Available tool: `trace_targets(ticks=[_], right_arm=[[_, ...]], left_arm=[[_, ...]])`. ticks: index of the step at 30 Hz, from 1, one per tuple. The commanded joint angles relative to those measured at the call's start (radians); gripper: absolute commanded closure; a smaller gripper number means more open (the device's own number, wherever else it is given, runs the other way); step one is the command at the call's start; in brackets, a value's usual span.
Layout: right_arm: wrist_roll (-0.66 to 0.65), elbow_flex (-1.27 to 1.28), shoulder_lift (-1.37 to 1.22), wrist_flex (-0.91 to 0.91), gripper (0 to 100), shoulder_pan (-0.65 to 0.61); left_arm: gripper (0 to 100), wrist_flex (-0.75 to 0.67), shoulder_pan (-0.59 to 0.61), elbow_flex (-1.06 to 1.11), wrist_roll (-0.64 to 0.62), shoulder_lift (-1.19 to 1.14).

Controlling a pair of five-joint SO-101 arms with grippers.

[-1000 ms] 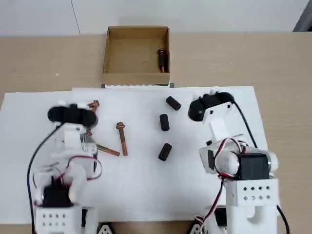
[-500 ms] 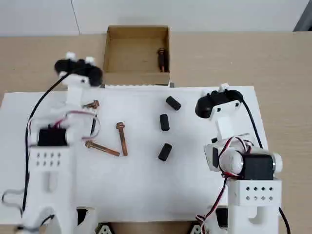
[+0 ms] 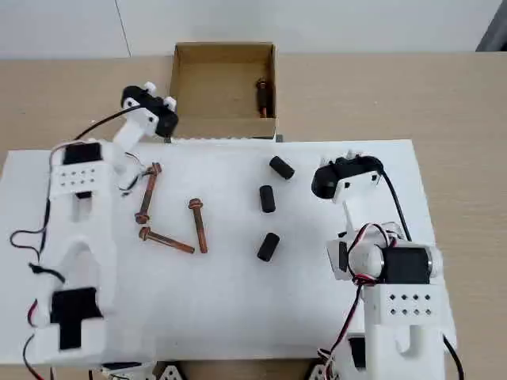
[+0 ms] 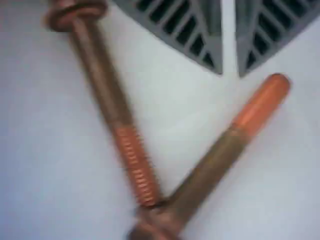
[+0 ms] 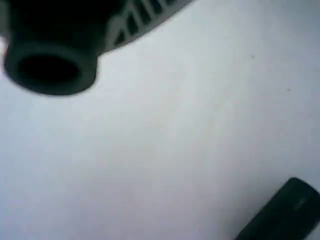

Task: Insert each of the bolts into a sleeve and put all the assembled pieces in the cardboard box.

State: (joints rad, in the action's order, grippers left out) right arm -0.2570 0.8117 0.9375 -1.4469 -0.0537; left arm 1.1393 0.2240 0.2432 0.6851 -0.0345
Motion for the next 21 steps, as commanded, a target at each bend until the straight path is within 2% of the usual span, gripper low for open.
trace_targets(ticks=[1, 15, 21], right_arm=[[-0.011, -0.003, 0.016, 0.024, 99.1, 0.007], [-0.011, -0.002, 0.012, 0.096, 99.1, 0.007], [-0.012, -0.002, 0.012, 0.096, 99.1, 0.007]], left_arm=[[99, 0.015, 0.031, -0.125, 0.064, -0.058], [99, 0.267, 0.009, -0.570, 0.295, -0.425], [89, 0.381, -0.002, -0.780, 0.299, -0.571]])
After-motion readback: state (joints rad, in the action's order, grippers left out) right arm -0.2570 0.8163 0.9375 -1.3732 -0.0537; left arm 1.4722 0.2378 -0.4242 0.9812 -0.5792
